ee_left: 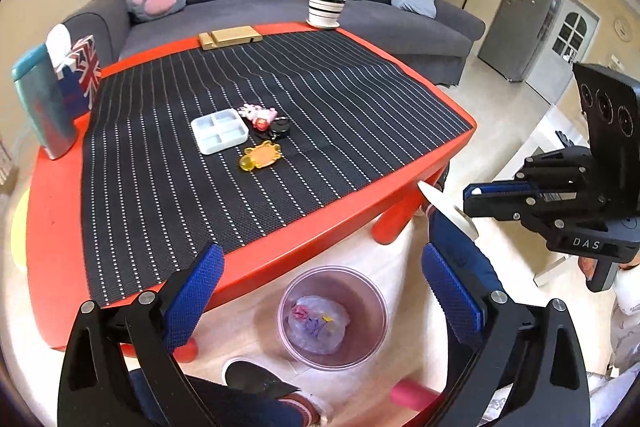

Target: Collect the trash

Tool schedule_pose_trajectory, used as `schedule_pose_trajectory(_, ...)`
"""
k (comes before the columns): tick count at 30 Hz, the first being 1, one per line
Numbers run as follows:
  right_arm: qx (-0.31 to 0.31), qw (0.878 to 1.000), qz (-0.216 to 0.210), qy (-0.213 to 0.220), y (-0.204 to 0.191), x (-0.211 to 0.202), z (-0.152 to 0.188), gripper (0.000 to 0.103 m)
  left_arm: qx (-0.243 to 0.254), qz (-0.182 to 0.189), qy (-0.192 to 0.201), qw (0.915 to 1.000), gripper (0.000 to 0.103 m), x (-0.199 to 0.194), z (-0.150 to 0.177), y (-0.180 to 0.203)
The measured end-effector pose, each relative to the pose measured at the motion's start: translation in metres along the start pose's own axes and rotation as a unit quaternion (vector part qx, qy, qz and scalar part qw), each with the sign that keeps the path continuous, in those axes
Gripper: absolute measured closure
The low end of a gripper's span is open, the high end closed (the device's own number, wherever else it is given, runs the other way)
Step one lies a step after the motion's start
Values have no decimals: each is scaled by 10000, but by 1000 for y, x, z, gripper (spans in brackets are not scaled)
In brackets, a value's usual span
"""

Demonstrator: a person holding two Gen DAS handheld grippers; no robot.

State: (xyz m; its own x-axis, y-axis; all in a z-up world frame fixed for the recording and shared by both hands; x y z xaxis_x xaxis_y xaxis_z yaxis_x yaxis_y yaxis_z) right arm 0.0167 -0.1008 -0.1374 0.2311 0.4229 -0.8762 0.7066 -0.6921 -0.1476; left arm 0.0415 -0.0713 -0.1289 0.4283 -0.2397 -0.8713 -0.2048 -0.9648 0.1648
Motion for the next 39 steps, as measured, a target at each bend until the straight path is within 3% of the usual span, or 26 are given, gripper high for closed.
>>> schedule_pose_trajectory(6, -64, 9999, -83, -41, -5, 3, -2, 96, -82, -21, 45, 10000, 8, -5, 0, -8)
schedule_pose_trajectory(9, -69, 10000, -47, -37, -6, 5, -4, 89, -99, -31, 55, 9999, 8, -6, 0, -11)
schedule_pose_trajectory(10, -66, 10000, -20, -45, -5, 6, -4, 67, -105, -33, 51, 9999, 8, -5, 0, -12)
schedule_pose_trajectory(11, -57, 10000, 31, -42, -4, 7, -4, 34, -107, -36, 48, 9999, 8, -5, 0, -13)
schedule_pose_trajectory(12, -32, 10000, 57, -14, -3, 6, -5, 21, -109, -43, 41, 9999, 8, -5, 0, -14)
schedule_pose_trajectory(13, 25, 10000, 70, 55, -1, 5, -6, 14, -120, -48, 37, 9999, 8, -4, 0, -14)
schedule_pose_trajectory(16, 160, 9997, 153, 65, 5, 6, -7, 6, -147, -35, 14, 9999, 8, -3, 2, -15)
schedule_pose_trajectory(39, 448, 9985, 298, -43, 14, 13, -13, 4, -229, -51, -30, 9997, 8, 1, 8, -22)
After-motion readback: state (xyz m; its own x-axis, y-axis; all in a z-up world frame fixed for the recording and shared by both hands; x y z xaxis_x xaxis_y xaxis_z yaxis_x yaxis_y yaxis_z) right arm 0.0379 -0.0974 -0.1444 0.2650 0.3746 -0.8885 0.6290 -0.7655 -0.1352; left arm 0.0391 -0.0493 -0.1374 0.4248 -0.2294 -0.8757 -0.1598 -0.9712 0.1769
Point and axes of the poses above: each gripper's, at about its wrist camera, not at the fingertips, and x roughly the way its jaws point, y to its right, z to its underside, the point moved 10 cm from there along x, roughly the way its jaws point, and after that the axes turned 11 degrees about -y, right-handed, at the moved point
